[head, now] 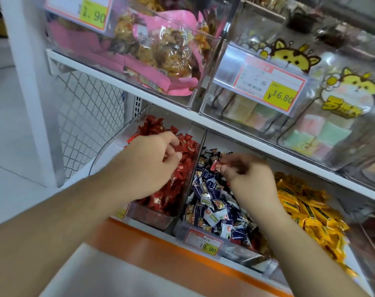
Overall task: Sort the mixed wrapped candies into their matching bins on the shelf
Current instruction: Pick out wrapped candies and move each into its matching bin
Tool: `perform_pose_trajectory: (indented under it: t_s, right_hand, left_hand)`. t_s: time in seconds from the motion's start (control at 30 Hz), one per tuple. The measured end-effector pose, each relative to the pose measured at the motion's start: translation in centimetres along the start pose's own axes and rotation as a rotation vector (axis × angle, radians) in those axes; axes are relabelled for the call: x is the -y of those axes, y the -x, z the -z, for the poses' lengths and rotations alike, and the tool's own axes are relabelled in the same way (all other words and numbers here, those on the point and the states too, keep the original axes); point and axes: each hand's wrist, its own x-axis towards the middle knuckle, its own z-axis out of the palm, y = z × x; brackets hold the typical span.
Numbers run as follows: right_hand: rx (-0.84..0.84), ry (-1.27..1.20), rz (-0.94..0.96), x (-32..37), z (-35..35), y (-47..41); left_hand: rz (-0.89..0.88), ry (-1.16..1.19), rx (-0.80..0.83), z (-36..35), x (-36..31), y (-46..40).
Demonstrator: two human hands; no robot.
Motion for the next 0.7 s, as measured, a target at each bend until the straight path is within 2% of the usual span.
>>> perform_pose_trajectory:
  t_s: [0.13,0.2,0.27,0.4,0.53,0.63,0.7]
  right_hand:
    - [0.087,-0.243,0.012,3.6,-0.9,1.4]
    - [0.179,-0.269,0.036,4.5,-1.3,1.9]
    - [0.195,-0.145,0.064,3.8,-0.8,2.1]
    - [0.054,0.201,0.036,0.7,3.7,2.6]
    - [0.009,0.539,-0.023,-2.4,8.2,3.3]
    - [0.071,0.576,-0.080,-4.2,9.1,3.4]
    - [0.099,0.502,-0.111,-5.3,9.3,3.5]
  left_hand:
    - [0.060,0.030,-0.079,1.0,0.1,0.5]
    - [0.070,0.049,-0.085,1.1,0.0,0.7]
    - [0.068,0.053,-0.081,1.0,-0.1,0.8]
    - [0.014,0.002,-0.057,-0.2,-0.2,0.5]
    - [-0.091,-0.076,-0.022,-1.8,-1.3,0.3]
    - [-0.173,-0.127,0.019,-3.3,-2.9,0.5]
    - [-0.219,-0.119,0.044,-4.4,-4.2,0.5]
